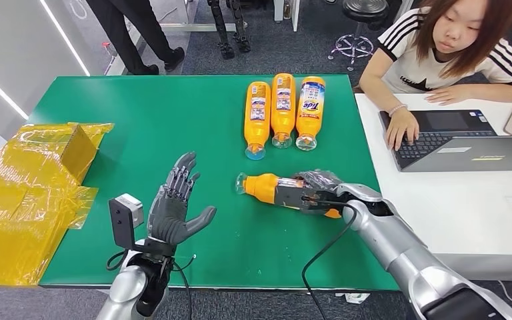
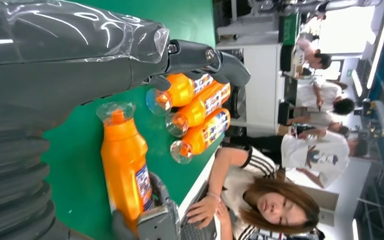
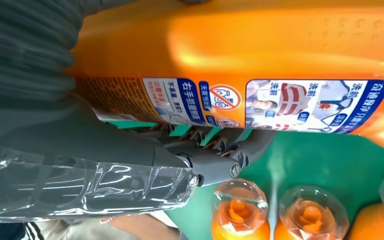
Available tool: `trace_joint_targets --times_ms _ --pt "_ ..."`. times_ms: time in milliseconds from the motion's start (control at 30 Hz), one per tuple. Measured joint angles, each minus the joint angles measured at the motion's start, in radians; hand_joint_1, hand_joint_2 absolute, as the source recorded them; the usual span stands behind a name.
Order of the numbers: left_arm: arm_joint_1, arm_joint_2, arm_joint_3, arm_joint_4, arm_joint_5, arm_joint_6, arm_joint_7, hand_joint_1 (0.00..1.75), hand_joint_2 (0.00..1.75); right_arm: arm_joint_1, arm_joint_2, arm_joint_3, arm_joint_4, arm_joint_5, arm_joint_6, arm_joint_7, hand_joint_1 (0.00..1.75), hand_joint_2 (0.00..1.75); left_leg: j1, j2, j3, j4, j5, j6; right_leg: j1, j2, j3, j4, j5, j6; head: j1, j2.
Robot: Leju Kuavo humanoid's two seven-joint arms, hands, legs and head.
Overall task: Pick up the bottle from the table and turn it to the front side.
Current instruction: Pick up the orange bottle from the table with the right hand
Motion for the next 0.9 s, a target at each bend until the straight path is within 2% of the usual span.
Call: trace_joint_targets --times_ms 300,500,733,900 --pt "0.009 0.001 0.0 0.002 0.016 -0.008 0.0 0.0 1.75 -0.015 0.0 0.031 0.002 -0.025 -0.03 -0.002 1.75 1.75 0.0 0.0 0.0 0.0 0.0 0.0 0.0 0.0 0.0 0.0 0.0 0.0 0.0 0.0" --pt "0.021 0.005 0.0 0.001 0.017 -0.007 0.0 0.0 1.75 0.013 -0.008 0.025 -0.047 -0.093 -0.108 -0.084 1.75 1.75 0.0 -0.001 0.0 0.0 0.0 0.0 0.0 0.0 0.0 0.0 0.0 0.0 0.0 0.0" --pt "0.041 0.017 0.006 -0.011 0.021 0.002 -0.015 0.0 1.75 0.15 -0.03 -0.056 -0.202 -0.21 -0.242 -0.23 1.75 1.75 0.0 -0.002 -0.001 0.0 -0.001 -0.001 0.0 -0.002 0.0 0.0 -0.001 0.0 0.0 0.0" --pt "0.049 0.027 0.022 -0.019 0.022 0.01 -0.026 0.0 1.75 0.307 -0.047 -0.137 -0.368 -0.207 -0.344 -0.273 1.75 1.75 0.0 -0.002 -0.001 0.0 -0.001 0.0 0.0 -0.002 0.0 0.0 -0.001 0.001 0.0 0.0"
